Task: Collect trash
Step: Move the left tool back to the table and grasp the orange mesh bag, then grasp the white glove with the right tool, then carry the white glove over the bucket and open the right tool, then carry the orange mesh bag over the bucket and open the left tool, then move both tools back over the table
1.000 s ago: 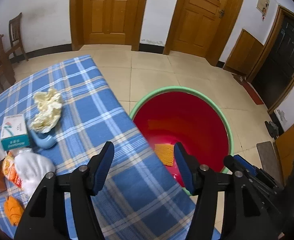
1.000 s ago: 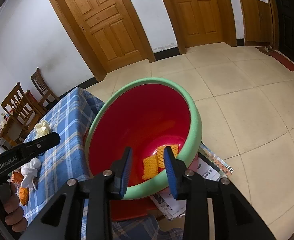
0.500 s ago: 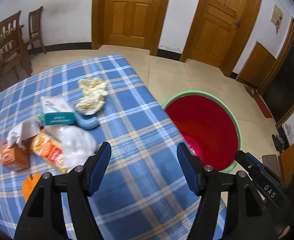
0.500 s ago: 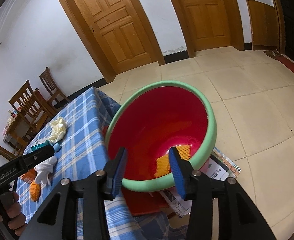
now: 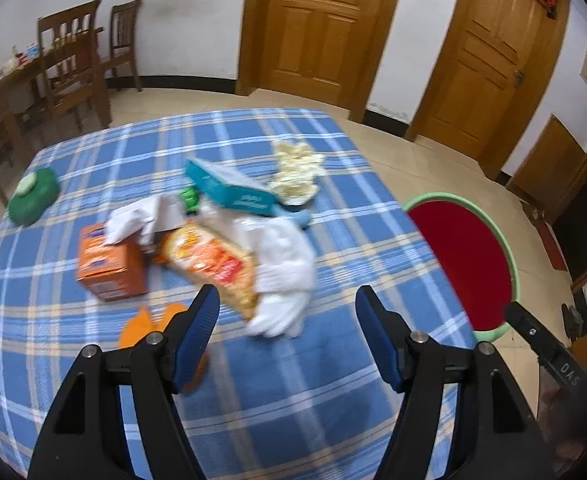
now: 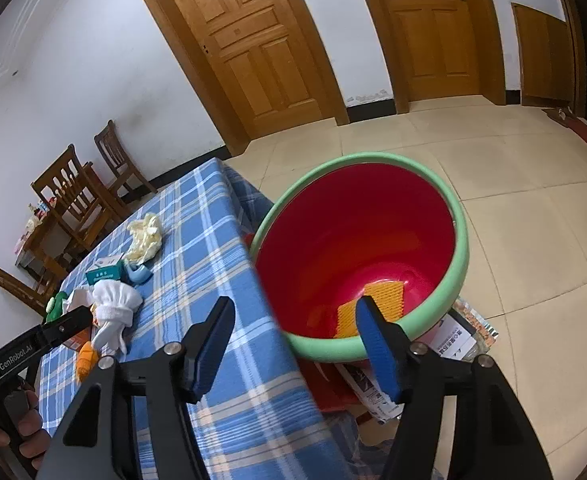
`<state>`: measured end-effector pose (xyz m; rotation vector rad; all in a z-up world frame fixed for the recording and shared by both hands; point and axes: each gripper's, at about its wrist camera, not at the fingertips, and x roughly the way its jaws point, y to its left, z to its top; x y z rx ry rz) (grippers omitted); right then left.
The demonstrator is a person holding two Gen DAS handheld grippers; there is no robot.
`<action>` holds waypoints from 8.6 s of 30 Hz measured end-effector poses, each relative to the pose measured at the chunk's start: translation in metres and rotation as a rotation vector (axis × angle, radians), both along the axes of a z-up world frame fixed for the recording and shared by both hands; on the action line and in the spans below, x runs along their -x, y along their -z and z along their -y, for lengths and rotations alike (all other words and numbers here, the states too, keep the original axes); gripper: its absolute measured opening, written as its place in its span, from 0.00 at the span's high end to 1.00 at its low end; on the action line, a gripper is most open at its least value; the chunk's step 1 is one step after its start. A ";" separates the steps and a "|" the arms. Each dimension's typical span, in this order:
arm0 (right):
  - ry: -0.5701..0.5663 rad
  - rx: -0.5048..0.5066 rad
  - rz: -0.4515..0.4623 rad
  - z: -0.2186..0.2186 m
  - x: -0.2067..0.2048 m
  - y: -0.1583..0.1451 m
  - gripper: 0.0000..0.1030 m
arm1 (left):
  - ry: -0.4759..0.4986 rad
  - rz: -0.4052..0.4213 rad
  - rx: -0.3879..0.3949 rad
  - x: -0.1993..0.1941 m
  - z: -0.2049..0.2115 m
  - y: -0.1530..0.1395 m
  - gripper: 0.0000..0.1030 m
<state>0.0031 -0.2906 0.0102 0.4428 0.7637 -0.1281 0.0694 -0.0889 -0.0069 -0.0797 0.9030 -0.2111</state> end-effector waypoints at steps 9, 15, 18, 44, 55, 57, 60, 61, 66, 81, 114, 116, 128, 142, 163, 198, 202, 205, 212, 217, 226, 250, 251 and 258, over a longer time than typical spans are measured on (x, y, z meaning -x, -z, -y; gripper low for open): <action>-0.041 0.012 -0.013 -0.022 -0.005 0.000 0.33 | -0.088 -0.028 -0.012 0.004 -0.041 0.017 0.32; -0.060 0.019 -0.026 -0.034 -0.008 0.001 0.32 | -0.127 -0.049 -0.021 0.004 -0.058 0.028 0.32; -0.067 0.022 -0.033 -0.038 -0.008 0.001 0.32 | -0.135 -0.061 -0.022 0.003 -0.063 0.034 0.32; -0.155 0.056 -0.064 -0.074 -0.029 0.002 0.32 | -0.105 -0.068 -0.012 0.009 -0.071 0.052 0.67; -0.259 0.059 -0.054 -0.113 -0.056 -0.006 0.32 | -0.130 0.009 0.035 0.018 -0.091 0.024 0.68; -0.280 0.056 -0.054 -0.120 -0.060 -0.006 0.32 | -0.143 0.019 0.041 0.019 -0.096 0.021 0.68; -0.313 0.059 -0.055 -0.135 -0.069 -0.005 0.32 | -0.170 0.027 0.046 0.020 -0.107 0.020 0.68; -0.323 0.061 -0.056 -0.139 -0.071 -0.005 0.32 | -0.184 0.028 0.048 0.019 -0.112 0.020 0.68; -0.368 0.071 -0.073 -0.160 -0.084 0.001 0.32 | -0.232 0.024 0.060 0.016 -0.130 0.022 0.68; -0.426 0.040 -0.134 -0.183 -0.103 0.027 0.59 | -0.289 -0.007 0.079 0.014 -0.149 0.034 0.68; -0.328 0.043 0.017 -0.121 -0.038 -0.017 0.93 | -0.204 0.052 0.061 0.032 -0.107 -0.001 0.68; -0.314 0.041 0.024 -0.115 -0.036 -0.019 0.93 | -0.195 0.056 0.060 0.032 -0.102 -0.003 0.68; -0.211 0.025 0.061 -0.069 -0.022 -0.029 0.93 | -0.095 0.064 0.047 0.020 -0.057 -0.016 0.68; -0.087 -0.002 0.046 -0.017 -0.014 -0.018 0.93 | 0.043 0.038 0.016 -0.001 0.009 -0.013 0.68; 0.057 -0.040 -0.023 0.051 -0.015 0.011 0.91 | 0.246 -0.016 -0.045 -0.031 0.116 0.007 0.68; 0.125 -0.071 -0.011 0.084 -0.001 0.016 0.67 | 0.372 -0.010 -0.021 -0.035 0.173 0.009 0.34; 0.127 -0.067 -0.004 0.084 0.001 0.013 0.66 | 0.369 -0.009 -0.004 -0.033 0.172 0.005 0.33; 0.128 -0.065 0.002 0.083 0.003 0.010 0.64 | 0.365 0.002 -0.010 -0.030 0.171 0.003 0.33; 0.118 -0.064 0.017 0.078 0.005 0.006 0.55 | 0.335 0.016 -0.012 -0.024 0.159 -0.004 0.33; 0.102 -0.057 0.025 0.069 0.005 0.000 0.48 | 0.299 0.019 -0.006 -0.020 0.144 -0.006 0.33; 0.069 -0.045 0.031 0.049 0.003 -0.008 0.37 | 0.220 0.032 -0.005 -0.013 0.110 -0.010 0.33; -0.063 -0.021 0.037 -0.017 -0.014 -0.019 0.35 | 0.022 0.053 0.018 -0.004 0.013 -0.016 0.33; -0.068 -0.020 0.036 -0.020 -0.015 -0.019 0.35 | 0.014 0.054 0.020 -0.004 0.008 -0.015 0.33; -0.108 -0.010 0.019 -0.042 -0.027 -0.018 0.34 | -0.055 0.049 0.026 -0.006 -0.025 -0.011 0.33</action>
